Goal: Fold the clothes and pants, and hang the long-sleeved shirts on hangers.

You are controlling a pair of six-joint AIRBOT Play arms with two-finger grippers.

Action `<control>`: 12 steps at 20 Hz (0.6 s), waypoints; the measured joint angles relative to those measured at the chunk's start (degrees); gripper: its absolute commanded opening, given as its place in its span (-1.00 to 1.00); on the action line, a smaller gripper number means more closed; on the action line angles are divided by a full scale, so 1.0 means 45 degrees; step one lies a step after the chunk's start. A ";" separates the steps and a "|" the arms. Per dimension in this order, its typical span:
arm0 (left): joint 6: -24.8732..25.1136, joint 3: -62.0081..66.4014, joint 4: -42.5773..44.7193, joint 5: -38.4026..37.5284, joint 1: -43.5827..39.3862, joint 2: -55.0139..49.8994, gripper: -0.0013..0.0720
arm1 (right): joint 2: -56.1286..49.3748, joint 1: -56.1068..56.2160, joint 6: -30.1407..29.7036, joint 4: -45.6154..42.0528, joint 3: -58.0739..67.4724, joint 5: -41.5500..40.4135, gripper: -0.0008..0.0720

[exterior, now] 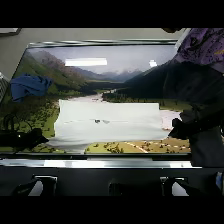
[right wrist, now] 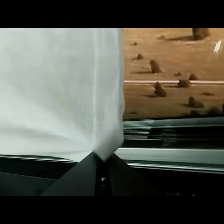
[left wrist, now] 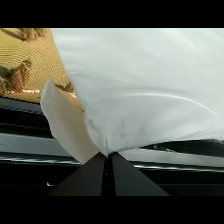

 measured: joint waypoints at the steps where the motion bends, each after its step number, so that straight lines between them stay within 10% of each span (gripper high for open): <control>1: -0.0087 0.0078 0.0019 0.0005 -0.0102 0.0019 -0.92 | 0.0112 0.0000 0.0078 0.0000 0.0000 0.0024 -0.90; 12: 0.0034 0.3483 -0.0471 0.2730 -0.1642 -0.5027 -0.92 | -0.1608 0.2069 0.0539 0.0092 0.0840 0.4600 -0.90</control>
